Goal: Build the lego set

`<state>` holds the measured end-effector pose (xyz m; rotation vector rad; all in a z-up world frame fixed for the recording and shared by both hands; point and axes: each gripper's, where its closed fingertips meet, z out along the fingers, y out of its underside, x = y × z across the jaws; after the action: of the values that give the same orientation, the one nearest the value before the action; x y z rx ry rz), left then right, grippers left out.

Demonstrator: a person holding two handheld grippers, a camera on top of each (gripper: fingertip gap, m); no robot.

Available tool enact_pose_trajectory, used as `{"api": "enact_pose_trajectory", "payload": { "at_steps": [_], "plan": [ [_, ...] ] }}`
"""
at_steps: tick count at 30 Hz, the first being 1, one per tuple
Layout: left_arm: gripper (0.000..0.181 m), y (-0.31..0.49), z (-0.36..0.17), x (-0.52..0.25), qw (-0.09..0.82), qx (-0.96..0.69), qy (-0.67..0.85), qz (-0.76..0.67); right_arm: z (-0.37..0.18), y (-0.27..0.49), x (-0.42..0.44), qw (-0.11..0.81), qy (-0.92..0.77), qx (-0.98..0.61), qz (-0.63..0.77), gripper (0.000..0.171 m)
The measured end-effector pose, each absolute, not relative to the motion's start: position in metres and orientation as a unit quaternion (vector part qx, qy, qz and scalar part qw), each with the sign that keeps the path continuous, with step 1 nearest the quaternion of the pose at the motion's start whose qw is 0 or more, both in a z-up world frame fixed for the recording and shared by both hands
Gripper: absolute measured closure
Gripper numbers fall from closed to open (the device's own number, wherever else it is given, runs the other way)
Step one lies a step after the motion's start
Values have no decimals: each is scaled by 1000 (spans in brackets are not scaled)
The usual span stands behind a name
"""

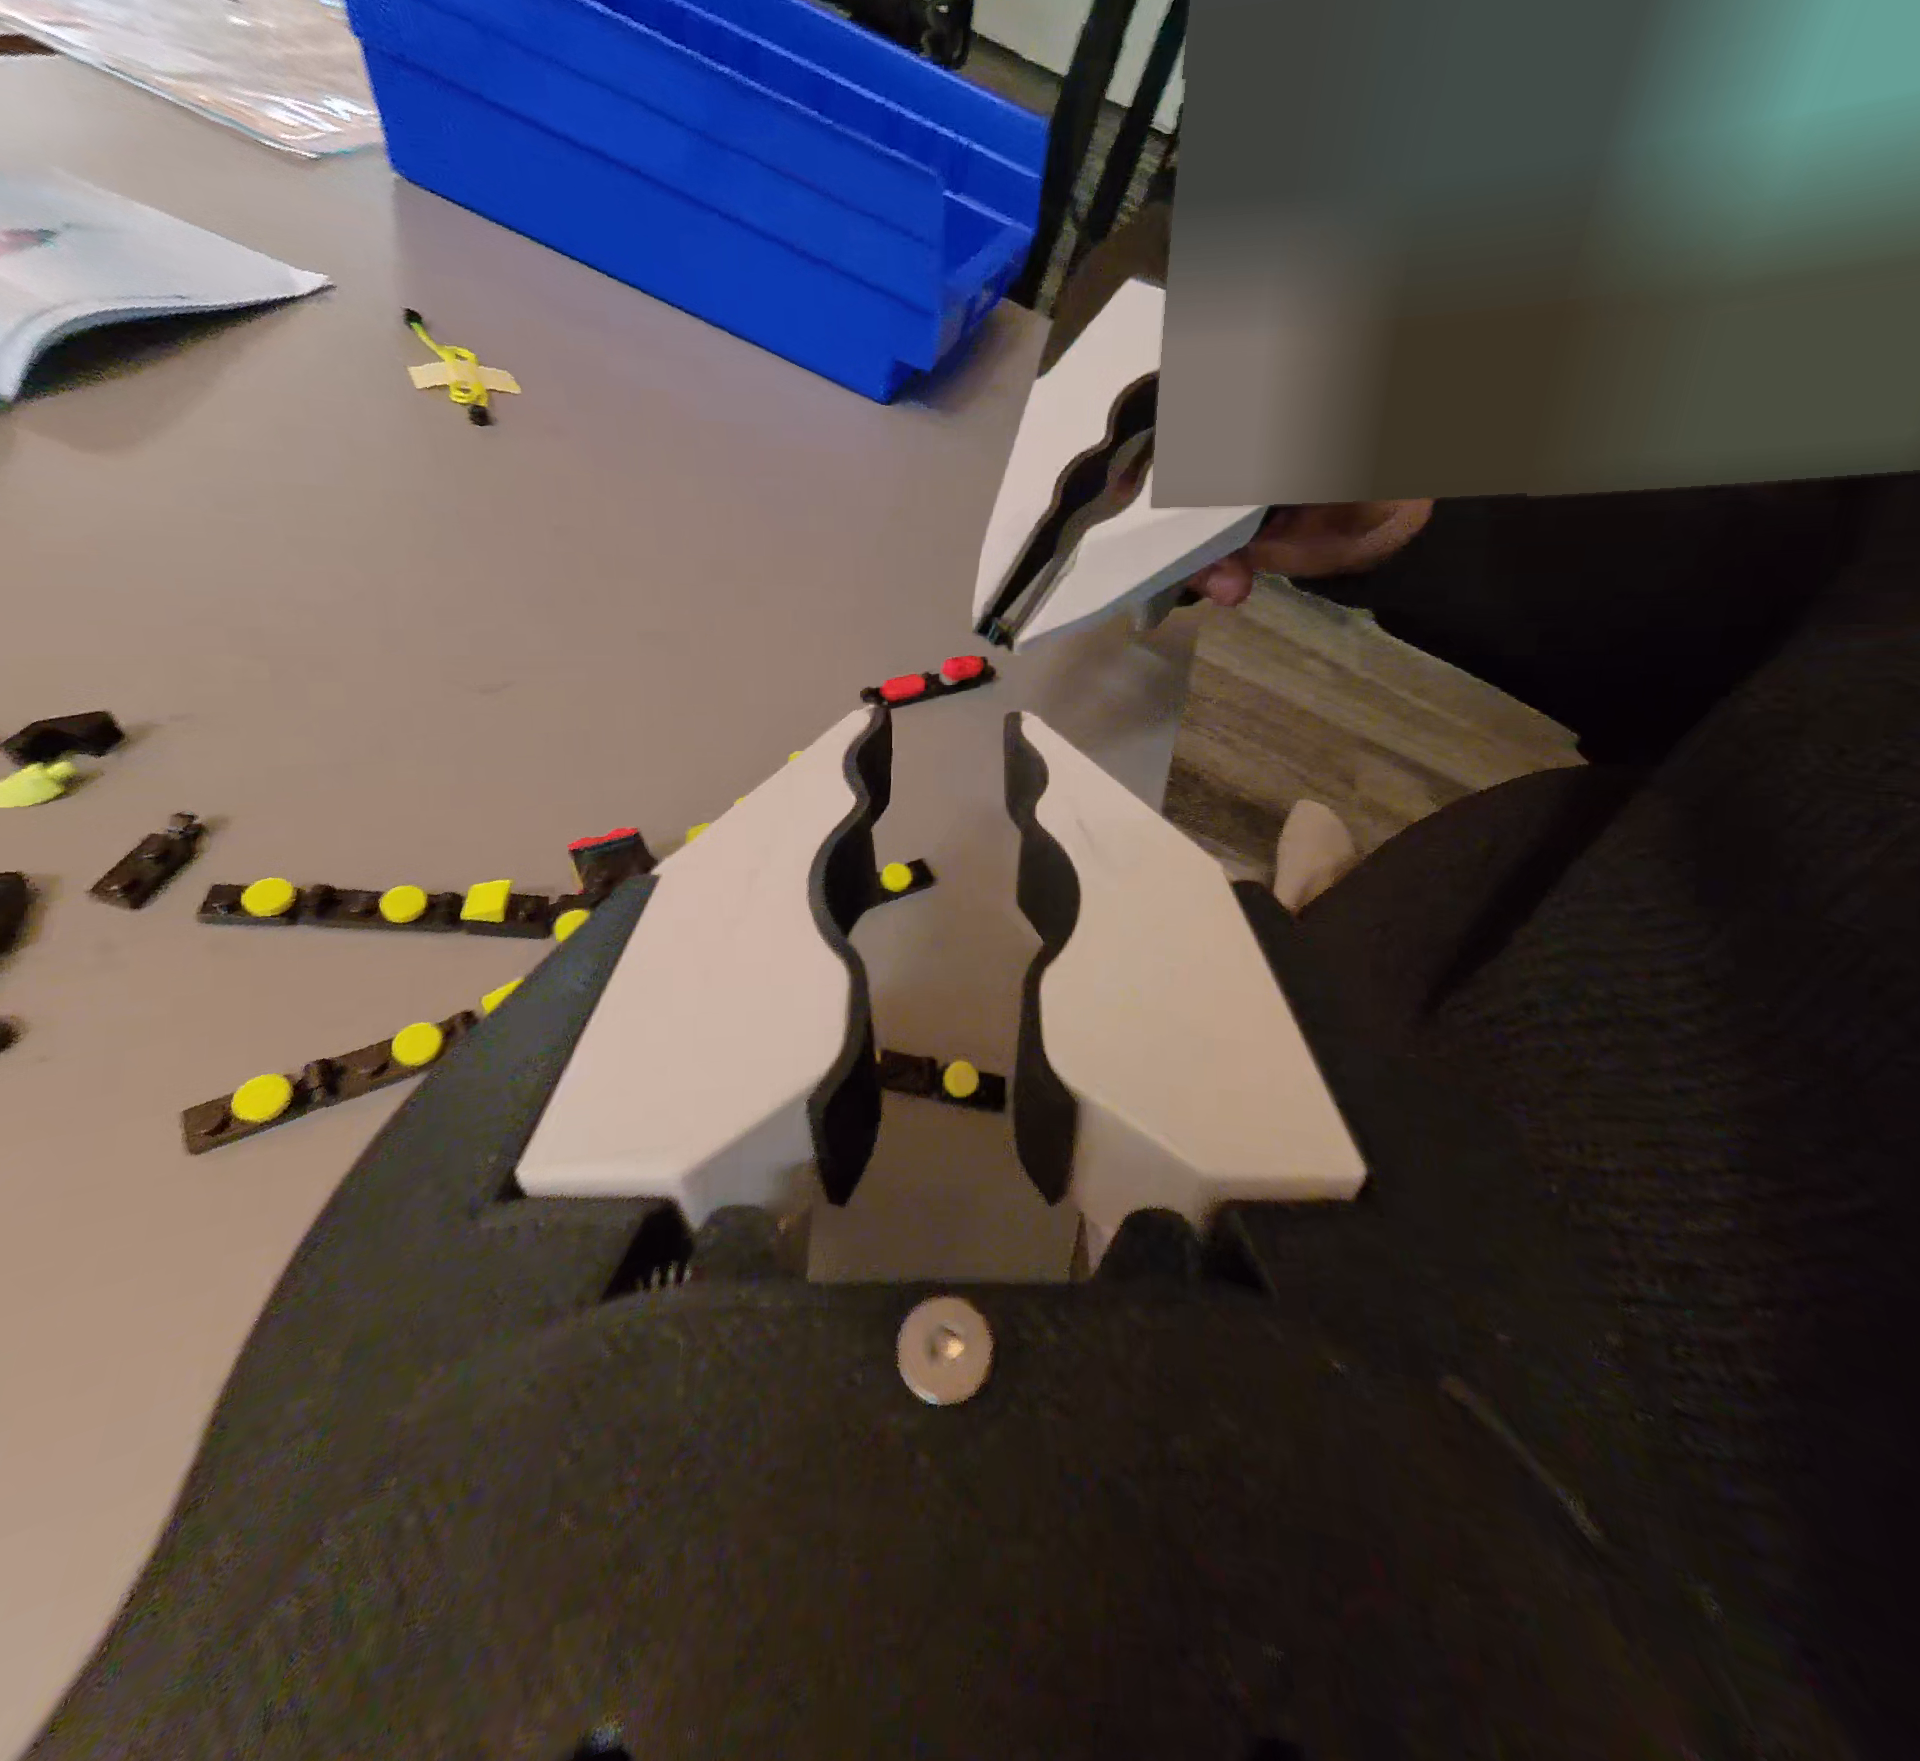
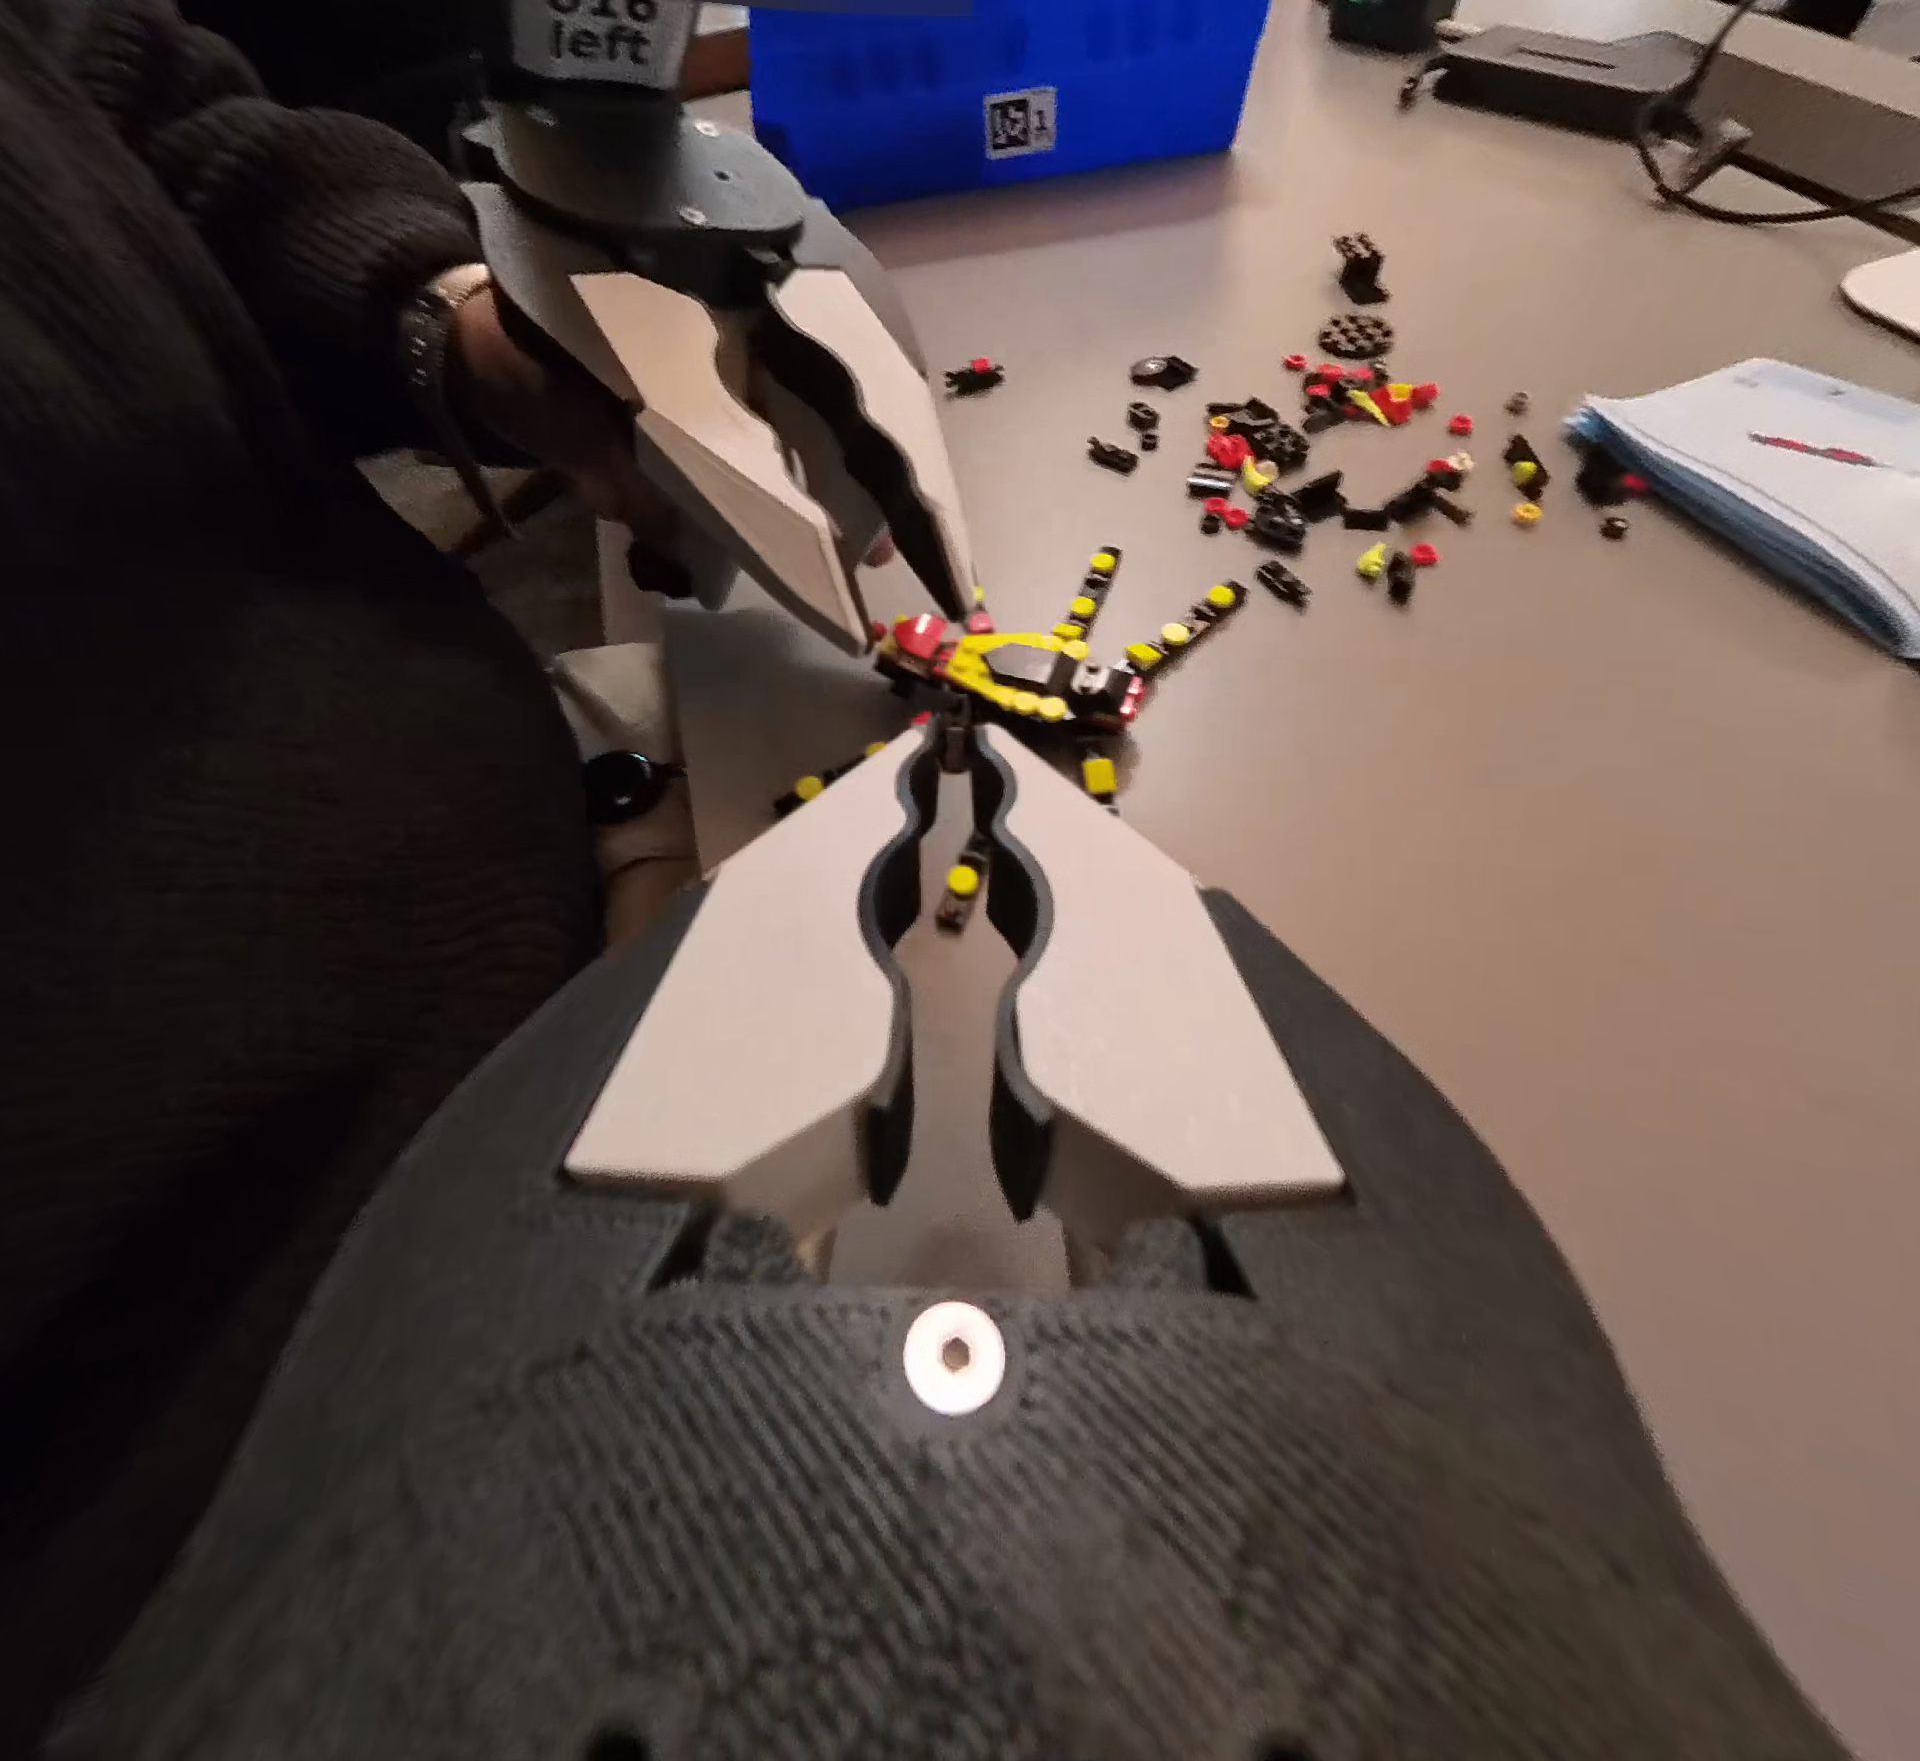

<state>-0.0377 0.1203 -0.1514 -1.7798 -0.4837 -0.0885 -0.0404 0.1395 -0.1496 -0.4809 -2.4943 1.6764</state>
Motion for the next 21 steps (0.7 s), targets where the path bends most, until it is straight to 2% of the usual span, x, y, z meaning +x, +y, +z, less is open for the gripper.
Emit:
{"api": "enact_pose_trajectory", "payload": {
  "at_steps": [21],
  "plan": [
    [174,132,-148,3,609,-777,-116,-104,-148,124,-3,-16,-828,-76,555,168]
  ]
}}
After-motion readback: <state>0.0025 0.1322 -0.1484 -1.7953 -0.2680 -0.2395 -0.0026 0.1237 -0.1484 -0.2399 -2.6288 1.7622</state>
